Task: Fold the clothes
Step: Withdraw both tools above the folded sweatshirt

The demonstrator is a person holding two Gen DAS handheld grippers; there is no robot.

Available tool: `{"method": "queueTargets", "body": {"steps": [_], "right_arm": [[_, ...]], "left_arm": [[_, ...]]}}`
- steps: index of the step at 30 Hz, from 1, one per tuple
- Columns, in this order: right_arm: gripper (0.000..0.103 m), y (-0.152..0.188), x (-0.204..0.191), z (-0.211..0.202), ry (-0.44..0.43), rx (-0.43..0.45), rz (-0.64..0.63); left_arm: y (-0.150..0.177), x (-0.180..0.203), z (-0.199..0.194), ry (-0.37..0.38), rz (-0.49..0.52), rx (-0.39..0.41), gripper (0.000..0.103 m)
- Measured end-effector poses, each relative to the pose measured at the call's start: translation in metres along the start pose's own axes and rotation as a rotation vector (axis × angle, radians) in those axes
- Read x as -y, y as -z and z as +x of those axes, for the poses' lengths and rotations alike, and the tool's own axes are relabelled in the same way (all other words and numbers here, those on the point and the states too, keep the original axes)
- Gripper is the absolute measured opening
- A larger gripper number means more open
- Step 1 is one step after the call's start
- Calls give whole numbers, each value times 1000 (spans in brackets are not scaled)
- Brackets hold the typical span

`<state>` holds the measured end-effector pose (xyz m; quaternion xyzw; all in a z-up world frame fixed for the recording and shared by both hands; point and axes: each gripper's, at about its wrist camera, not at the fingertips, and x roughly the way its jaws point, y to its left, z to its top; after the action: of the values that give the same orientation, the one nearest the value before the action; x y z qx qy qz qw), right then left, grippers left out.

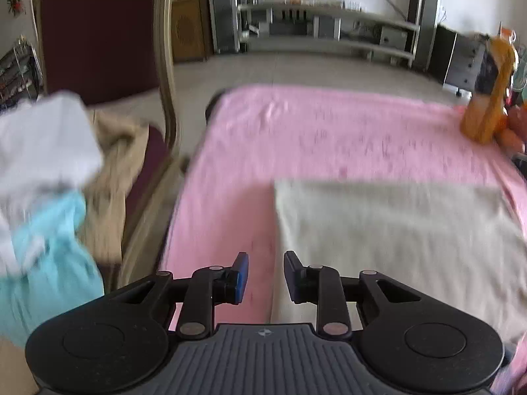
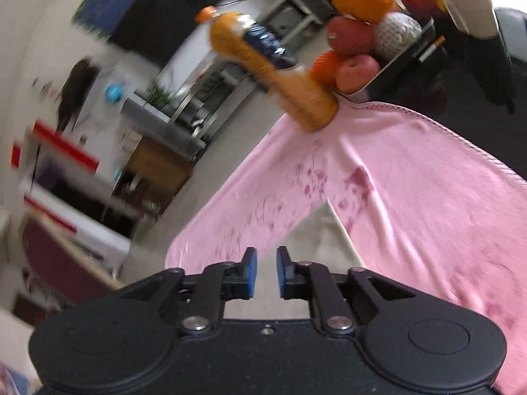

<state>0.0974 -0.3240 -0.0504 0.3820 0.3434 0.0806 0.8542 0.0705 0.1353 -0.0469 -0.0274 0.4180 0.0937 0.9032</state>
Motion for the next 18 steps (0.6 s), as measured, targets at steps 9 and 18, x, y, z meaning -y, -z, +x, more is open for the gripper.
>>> {"method": "queueTargets", "body": {"steps": [9, 18], "right_arm": [[17, 23, 43, 45, 19, -157, 165], [0, 36, 64, 52, 127, -292, 147]], "left_arm": [[27, 23, 34, 36, 47, -34, 25], [35, 21, 34, 23, 92, -46, 32]]}}
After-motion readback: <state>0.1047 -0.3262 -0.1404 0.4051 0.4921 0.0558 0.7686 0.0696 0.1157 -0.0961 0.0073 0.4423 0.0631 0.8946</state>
